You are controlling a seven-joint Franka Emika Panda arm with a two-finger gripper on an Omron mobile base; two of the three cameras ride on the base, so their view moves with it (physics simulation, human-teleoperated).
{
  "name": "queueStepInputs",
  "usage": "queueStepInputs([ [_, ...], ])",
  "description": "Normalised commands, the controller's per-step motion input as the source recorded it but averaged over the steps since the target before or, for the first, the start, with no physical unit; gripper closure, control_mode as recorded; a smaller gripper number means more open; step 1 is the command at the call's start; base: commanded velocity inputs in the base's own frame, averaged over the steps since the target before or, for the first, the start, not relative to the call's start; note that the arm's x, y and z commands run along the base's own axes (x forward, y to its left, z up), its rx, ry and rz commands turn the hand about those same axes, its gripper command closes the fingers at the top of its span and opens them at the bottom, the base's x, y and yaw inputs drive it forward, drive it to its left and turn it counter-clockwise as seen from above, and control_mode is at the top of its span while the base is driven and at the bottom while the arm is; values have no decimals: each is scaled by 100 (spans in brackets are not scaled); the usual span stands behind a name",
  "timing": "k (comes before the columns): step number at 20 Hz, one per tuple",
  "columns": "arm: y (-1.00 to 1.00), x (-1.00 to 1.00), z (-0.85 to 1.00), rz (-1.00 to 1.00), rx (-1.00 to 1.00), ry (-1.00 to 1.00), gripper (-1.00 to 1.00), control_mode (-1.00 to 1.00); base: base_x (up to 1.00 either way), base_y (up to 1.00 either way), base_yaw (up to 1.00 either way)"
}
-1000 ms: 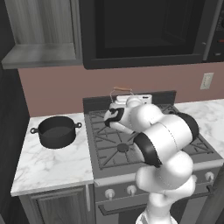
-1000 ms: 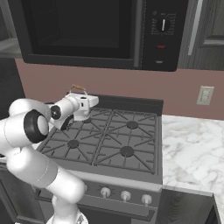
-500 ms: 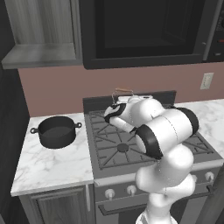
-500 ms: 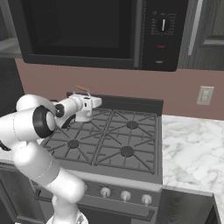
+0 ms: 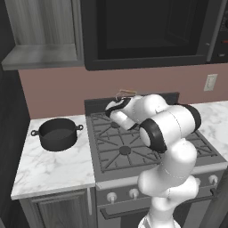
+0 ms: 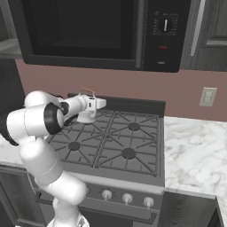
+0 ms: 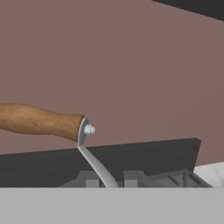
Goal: Pick the kettle from the cabinet and place it on a stove burner. Then pick the pot from the counter and place it on another stove burner. Finally, turn both burners on.
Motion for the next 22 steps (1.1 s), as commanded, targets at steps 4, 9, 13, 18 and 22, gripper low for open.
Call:
queueStepInputs([
  [4, 0, 17, -25, -9, 0, -12, 100, -100, 0, 0, 0],
  [9, 0, 7, -30, -8, -3, -17, 100, -100, 0, 0, 0],
  [13, 3, 0, -41, -4, -7, -22, 100, -100, 0, 0, 0],
  [18, 6, 0, -47, -2, -9, -18, 100, -100, 0, 0, 0],
  [22, 3, 0, -46, -2, -8, -9, 100, -100, 0, 0, 0],
])
